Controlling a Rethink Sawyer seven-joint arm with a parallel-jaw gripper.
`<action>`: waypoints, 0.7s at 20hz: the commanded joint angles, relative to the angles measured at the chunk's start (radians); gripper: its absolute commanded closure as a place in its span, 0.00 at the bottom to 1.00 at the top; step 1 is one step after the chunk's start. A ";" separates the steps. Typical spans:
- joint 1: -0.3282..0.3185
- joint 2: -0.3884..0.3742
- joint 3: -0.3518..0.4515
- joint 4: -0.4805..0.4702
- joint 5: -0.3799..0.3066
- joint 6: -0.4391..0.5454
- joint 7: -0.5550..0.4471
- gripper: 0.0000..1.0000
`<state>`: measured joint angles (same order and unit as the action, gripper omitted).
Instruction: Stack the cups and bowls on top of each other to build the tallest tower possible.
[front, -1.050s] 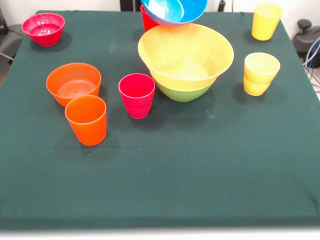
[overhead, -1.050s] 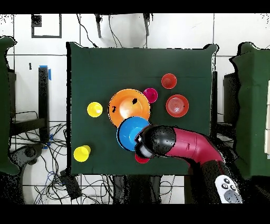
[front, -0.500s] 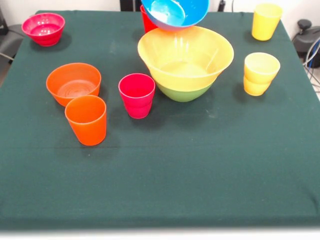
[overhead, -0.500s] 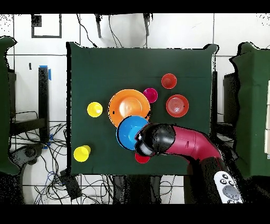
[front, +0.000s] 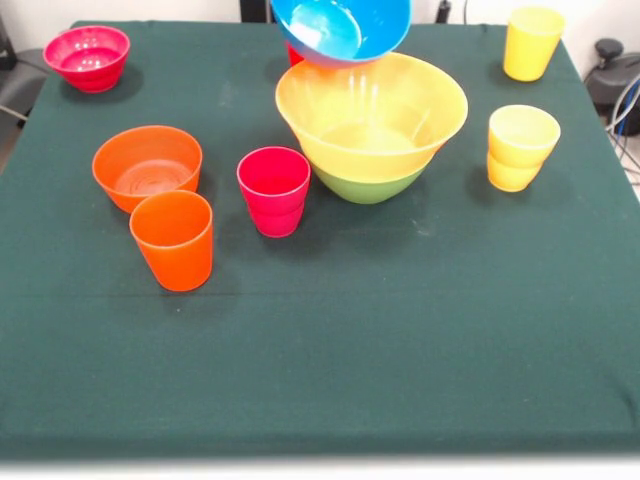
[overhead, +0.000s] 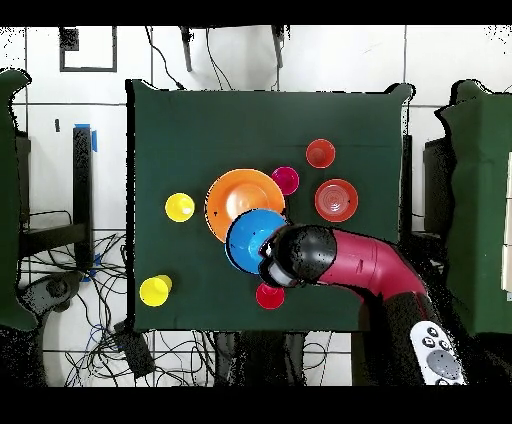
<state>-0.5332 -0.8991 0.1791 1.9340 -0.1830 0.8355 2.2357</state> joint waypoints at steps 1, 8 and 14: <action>0.037 -0.027 0.010 -0.089 0.045 0.131 0.073 1.00; 0.057 -0.029 0.011 -0.117 0.064 0.170 0.097 1.00; 0.086 0.007 0.004 -0.156 0.061 0.167 0.124 1.00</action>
<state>-0.4945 -0.9326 0.1777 1.8500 -0.1450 0.9340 2.2357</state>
